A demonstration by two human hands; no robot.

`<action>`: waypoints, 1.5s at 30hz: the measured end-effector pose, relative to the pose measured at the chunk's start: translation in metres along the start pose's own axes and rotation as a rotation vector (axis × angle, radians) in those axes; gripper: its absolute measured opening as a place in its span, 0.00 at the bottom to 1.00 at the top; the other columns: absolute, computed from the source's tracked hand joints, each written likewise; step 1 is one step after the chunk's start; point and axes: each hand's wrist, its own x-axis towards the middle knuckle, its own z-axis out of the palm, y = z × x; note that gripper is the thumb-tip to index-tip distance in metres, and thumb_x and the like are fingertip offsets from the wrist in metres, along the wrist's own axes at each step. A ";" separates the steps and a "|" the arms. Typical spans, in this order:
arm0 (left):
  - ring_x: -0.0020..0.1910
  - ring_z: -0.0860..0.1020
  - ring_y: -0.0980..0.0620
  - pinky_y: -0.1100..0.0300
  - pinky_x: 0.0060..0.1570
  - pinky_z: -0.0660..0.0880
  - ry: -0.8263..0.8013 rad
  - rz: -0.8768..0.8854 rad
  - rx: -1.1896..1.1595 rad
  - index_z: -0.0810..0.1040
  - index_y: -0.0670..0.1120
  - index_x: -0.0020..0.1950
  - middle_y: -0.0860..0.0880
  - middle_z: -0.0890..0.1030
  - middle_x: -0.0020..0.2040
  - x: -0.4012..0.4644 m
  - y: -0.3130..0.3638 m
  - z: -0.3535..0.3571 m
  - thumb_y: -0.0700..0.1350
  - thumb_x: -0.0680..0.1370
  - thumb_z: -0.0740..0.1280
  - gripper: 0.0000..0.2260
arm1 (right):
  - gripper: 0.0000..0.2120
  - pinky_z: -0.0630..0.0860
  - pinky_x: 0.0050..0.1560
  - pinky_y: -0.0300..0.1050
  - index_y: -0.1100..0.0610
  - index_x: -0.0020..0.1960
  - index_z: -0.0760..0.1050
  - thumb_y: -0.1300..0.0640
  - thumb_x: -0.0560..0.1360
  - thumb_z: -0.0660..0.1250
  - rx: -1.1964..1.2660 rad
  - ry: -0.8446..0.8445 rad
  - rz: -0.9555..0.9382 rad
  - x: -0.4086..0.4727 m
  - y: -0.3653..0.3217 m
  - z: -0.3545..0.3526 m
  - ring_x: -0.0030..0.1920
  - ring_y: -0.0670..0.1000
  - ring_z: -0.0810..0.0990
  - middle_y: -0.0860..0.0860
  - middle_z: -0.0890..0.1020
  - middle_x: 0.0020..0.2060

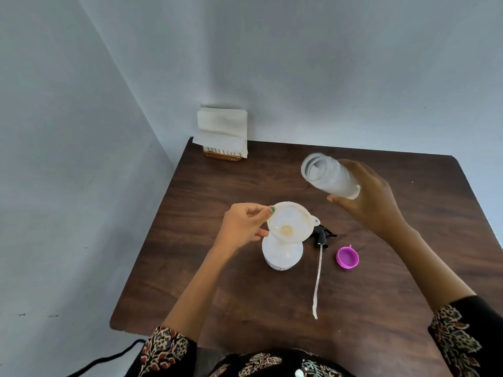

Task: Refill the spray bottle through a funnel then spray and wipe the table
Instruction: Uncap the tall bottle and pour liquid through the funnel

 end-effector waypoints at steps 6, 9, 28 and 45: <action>0.27 0.80 0.58 0.64 0.30 0.79 0.093 0.038 -0.005 0.83 0.46 0.47 0.52 0.83 0.36 0.004 0.002 0.003 0.46 0.75 0.69 0.06 | 0.29 0.74 0.53 0.56 0.59 0.62 0.74 0.64 0.63 0.78 -0.110 -0.023 -0.066 -0.010 0.014 0.021 0.54 0.60 0.78 0.57 0.80 0.55; 0.25 0.79 0.60 0.64 0.29 0.79 0.105 0.051 0.013 0.84 0.46 0.47 0.53 0.83 0.36 0.006 0.001 0.003 0.46 0.75 0.69 0.05 | 0.27 0.74 0.52 0.55 0.59 0.60 0.76 0.66 0.62 0.78 -0.168 0.009 -0.142 -0.012 0.018 0.028 0.51 0.61 0.80 0.56 0.81 0.53; 0.25 0.78 0.61 0.66 0.27 0.77 0.099 0.073 0.004 0.83 0.48 0.44 0.53 0.83 0.36 0.008 0.001 0.000 0.46 0.75 0.70 0.03 | 0.28 0.71 0.58 0.61 0.57 0.59 0.71 0.72 0.63 0.74 -0.303 0.190 -0.266 -0.007 0.021 0.045 0.58 0.61 0.76 0.59 0.80 0.53; 0.25 0.78 0.61 0.65 0.29 0.79 0.109 0.084 0.032 0.84 0.46 0.48 0.52 0.83 0.38 0.010 -0.002 0.000 0.46 0.75 0.70 0.07 | 0.25 0.68 0.64 0.63 0.57 0.60 0.70 0.68 0.65 0.70 -0.317 0.207 -0.281 -0.008 0.015 0.042 0.59 0.65 0.76 0.61 0.80 0.54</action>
